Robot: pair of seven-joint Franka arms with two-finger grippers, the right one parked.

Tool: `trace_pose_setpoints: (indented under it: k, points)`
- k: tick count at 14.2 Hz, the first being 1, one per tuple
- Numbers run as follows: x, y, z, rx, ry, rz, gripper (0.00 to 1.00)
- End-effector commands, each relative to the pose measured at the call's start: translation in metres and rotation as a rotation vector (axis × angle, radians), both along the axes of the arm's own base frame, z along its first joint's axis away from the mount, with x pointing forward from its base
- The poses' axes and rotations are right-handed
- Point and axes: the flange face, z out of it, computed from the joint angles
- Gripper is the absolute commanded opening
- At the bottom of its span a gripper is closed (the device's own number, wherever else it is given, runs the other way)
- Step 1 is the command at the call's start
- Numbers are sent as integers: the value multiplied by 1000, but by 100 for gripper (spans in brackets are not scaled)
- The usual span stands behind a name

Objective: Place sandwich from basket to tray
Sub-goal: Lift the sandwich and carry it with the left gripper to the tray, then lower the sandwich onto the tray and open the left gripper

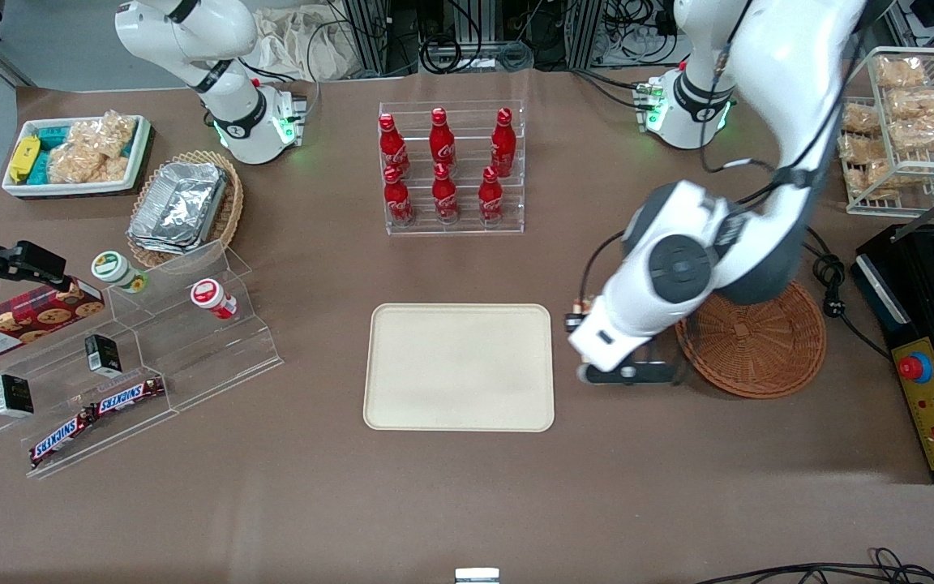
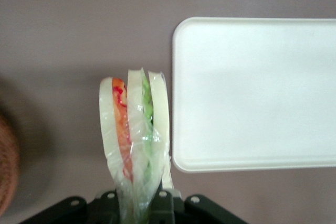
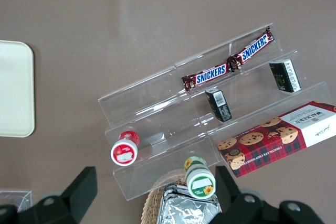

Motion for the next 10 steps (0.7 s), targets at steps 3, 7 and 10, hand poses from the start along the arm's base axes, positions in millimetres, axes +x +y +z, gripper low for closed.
trace_pose_setpoints:
  k: [3, 7, 10]
  points:
    - [4, -49, -67, -54, -60, -64, 0]
    - [3, -69, -112, -74, -62, -62, 0]
    - [5, -69, -131, -66, -91, -31, 40]
